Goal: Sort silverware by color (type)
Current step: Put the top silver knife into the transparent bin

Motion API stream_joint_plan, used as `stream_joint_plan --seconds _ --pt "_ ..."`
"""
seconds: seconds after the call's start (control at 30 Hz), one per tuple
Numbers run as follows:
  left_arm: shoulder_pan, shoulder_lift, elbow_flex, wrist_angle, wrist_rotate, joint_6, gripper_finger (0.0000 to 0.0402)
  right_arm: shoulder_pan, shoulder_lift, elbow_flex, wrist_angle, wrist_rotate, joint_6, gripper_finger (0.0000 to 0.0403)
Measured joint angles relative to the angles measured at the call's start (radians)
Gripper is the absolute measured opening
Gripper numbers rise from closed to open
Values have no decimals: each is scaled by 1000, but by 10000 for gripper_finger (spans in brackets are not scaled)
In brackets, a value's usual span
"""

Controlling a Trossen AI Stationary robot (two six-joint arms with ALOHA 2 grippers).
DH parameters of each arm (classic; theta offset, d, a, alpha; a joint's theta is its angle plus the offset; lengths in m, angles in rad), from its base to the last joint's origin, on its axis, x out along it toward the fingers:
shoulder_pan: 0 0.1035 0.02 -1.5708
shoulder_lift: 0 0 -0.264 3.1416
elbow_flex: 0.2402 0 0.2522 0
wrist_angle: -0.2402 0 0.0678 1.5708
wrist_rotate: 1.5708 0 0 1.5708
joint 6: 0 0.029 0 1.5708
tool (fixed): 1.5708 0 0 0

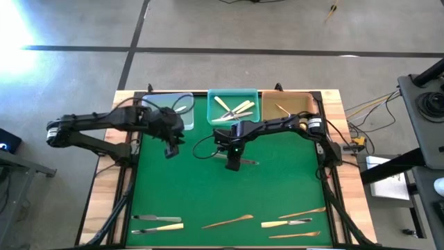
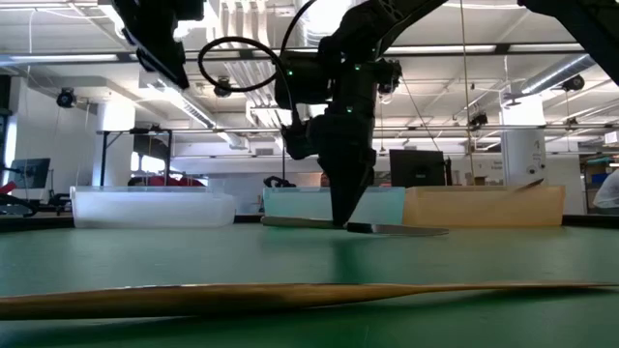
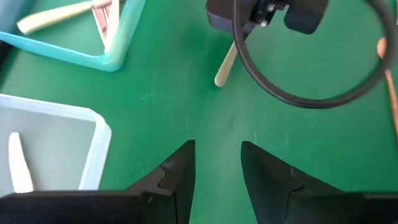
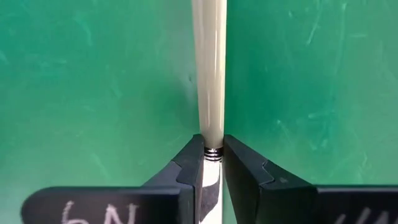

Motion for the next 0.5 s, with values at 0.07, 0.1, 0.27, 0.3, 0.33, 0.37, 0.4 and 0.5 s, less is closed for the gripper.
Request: stream_joint_plan --seconds 0.07,0.1,0.27,0.3,0.33,0.37,0.4,0.5 --pt "0 1 -63 79 0 -15 112 2 0 0 5 3 -16 49" --pt "0 1 -93 117 0 -24 112 2 0 0 5 4 -24 49" --pt "-1 -4 -222 308 21 -37 112 3 -2 0 9 3 -38 50" --pt "-1 -4 -246 353 35 -41 112 3 -2 0 12 3 -38 50" --pt "-1 -5 -268 397 51 -46 112 3 -2 0 15 3 -38 50" --pt "-1 -6 -289 441 70 -52 112 3 -2 0 16 3 -38 49" --pt "-1 -7 -310 484 88 -59 112 3 -2 0 17 3 -38 49" --pt "-1 -9 -361 576 128 -91 112 2 -2 0 18 3 -39 49"
